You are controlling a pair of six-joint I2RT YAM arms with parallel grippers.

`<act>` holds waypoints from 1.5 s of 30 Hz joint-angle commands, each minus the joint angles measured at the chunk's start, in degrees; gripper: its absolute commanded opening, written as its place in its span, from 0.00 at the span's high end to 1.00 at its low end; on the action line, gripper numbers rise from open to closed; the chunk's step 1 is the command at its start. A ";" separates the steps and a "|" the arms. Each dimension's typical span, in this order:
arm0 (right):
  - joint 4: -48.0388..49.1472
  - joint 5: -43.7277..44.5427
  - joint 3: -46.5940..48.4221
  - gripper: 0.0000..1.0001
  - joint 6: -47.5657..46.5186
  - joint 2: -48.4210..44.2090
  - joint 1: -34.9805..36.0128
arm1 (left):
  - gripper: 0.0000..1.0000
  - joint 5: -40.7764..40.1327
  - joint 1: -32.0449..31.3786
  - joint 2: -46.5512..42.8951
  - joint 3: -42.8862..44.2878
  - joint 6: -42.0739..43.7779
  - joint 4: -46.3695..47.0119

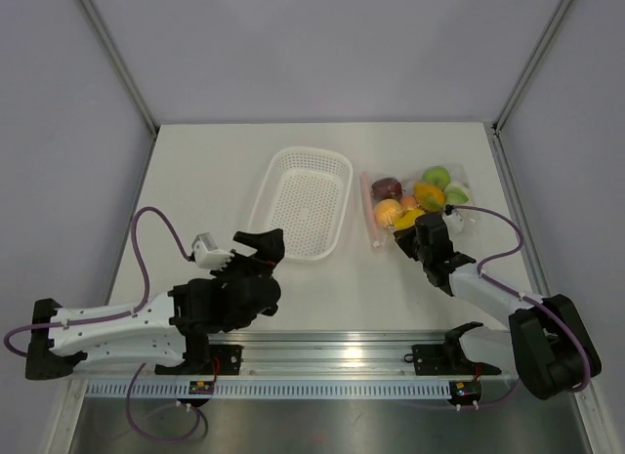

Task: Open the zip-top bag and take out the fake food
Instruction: Pick up the zipper food storage bag at the center of the board.

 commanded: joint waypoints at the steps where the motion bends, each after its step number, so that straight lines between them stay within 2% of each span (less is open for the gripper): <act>1: 1.35 1.86 1.72 1.00 -0.46 -1.94 0.19 | 0.01 6.56 2.19 -2.43 -4.02 20.84 31.25; 3: 1.35 1.34 1.81 1.00 -1.08 -2.11 0.28 | 0.01 10.33 4.12 -2.52 -4.38 29.65 36.46; 4: 1.35 1.07 2.16 1.00 -1.25 -2.11 0.19 | 0.01 14.88 6.57 -2.26 -4.55 36.66 39.96; 6: 0.91 0.46 2.42 1.00 -1.61 -2.64 0.19 | 0.01 19.04 10.78 -1.82 -4.46 40.22 40.70; 7: 0.82 0.19 2.60 1.00 -1.87 -2.99 0.28 | 0.01 23.93 12.29 -1.64 -5.16 45.03 43.31; 9: 0.12 -0.86 2.95 1.00 -3.01 -4.74 0.28 | 0.01 27.92 15.19 -1.47 -6.22 49.71 46.84; 12: -3.30 -1.04 5.31 1.00 -4.24 -7.02 0.19 | 0.01 34.41 16.96 -0.33 -7.10 57.62 52.63; 16: -7.34 -2.62 7.61 1.00 -5.56 -8.96 0.19 | 0.01 40.31 17.66 3.53 -5.70 66.67 54.59; 20: -10.33 -5.25 9.72 1.00 -6.96 -9.76 0.19 | 0.01 46.91 18.19 7.23 -2.71 69.33 54.15; 30: -10.78 -7.80 10.69 1.00 -7.67 -11.87 0.28 | 0.01 58.85 18.72 16.37 -1.03 62.74 56.86; 33: -10.34 -9.12 10.16 1.00 -7.32 -12.22 0.19 | 0.01 61.77 18.72 17.51 -0.34 68.34 58.64; 37: -11.30 -10.79 10.33 1.00 -7.84 -13.01 0.28 | 0.01 58.88 18.72 16.12 -0.50 76.09 57.05; 41: -14.20 -10.36 10.60 1.00 -9.25 -16.51 0.36 | 0.01 59.84 18.72 14.27 -3.14 80.93 61.44; 42: -15.25 -9.92 10.51 0.95 -9.60 -17.14 0.37 | 0.01 60.36 18.72 14.01 -3.32 82.07 62.05; 44: -16.05 -9.22 9.99 0.77 -10.13 -18.98 0.36 | 0.01 60.72 18.72 14.00 -3.76 83.13 62.93; 45: -15.96 -9.39 9.63 0.61 -10.22 -19.51 0.28 | 0.01 60.54 18.72 14.00 -3.76 84.00 63.20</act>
